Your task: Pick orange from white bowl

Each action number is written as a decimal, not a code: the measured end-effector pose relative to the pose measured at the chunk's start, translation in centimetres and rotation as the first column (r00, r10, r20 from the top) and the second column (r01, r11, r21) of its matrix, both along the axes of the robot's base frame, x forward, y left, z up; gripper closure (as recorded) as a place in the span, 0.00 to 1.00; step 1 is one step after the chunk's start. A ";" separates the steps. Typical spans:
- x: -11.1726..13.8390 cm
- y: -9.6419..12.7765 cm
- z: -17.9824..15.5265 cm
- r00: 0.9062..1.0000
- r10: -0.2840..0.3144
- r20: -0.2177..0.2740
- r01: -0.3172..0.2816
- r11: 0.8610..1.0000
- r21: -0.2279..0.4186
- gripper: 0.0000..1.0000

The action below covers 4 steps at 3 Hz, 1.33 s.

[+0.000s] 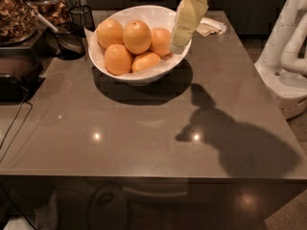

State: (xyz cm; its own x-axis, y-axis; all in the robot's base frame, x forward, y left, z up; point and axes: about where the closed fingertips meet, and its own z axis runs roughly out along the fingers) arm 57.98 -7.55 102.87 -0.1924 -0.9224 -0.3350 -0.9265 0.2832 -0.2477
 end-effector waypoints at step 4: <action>5.8 6.8 1.4 0.994 0.096 0.058 -0.098 0.995 0.034 0.00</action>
Offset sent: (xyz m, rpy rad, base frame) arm 0.0525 0.0574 0.0173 0.0455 -0.0193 0.0847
